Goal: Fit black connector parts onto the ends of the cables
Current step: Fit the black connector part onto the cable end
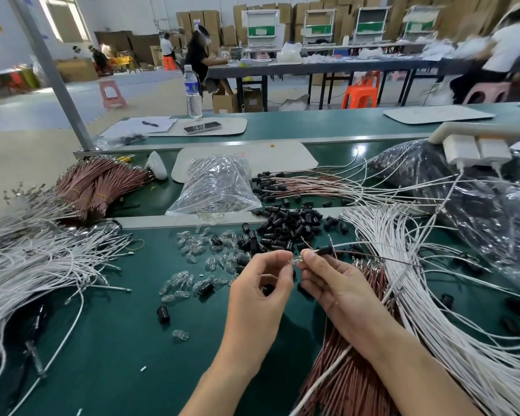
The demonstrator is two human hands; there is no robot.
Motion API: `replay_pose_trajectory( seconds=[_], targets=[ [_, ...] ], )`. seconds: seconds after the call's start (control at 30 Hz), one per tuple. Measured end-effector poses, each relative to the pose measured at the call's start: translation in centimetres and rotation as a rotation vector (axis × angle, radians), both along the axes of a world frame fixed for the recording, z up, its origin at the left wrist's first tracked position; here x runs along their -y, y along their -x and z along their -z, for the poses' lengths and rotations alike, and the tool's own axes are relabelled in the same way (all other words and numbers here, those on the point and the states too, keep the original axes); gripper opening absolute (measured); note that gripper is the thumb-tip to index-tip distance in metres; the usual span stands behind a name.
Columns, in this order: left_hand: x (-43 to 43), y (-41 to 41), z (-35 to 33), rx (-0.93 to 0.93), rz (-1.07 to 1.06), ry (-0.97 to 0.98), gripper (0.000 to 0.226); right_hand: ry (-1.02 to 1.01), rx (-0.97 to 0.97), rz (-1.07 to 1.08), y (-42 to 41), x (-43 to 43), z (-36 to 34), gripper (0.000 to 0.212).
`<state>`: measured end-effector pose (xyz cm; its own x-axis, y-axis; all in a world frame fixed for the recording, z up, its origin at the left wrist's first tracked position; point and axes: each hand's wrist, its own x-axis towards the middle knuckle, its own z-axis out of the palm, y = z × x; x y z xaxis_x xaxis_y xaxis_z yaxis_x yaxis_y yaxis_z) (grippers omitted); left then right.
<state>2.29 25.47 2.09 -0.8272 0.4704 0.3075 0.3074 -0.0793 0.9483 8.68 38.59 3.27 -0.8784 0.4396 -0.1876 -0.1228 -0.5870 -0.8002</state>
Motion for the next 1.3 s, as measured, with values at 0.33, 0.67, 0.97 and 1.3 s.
replay_pose_trajectory(
  seconds=[0.33,0.67,0.97,1.3],
  targets=[
    [0.3,0.5,0.6,-0.154,-0.016,0.040,0.023,-0.030,0.001,0.018,-0.1,0.4,-0.2,0.014],
    [0.2,0.8,1.2,-0.234,-0.037,0.045,0.023,-0.034,-0.001,0.011,-0.1,0.4,0.0,0.019],
    [0.0,0.9,1.4,-0.297,-0.044,0.038,0.030,-0.015,0.009,-0.010,0.1,0.4,0.4,0.022],
    [-0.2,0.9,1.3,-0.346,-0.032,0.092,0.029,-0.078,-0.006,-0.023,0.0,0.3,0.3,0.034]
  ],
)
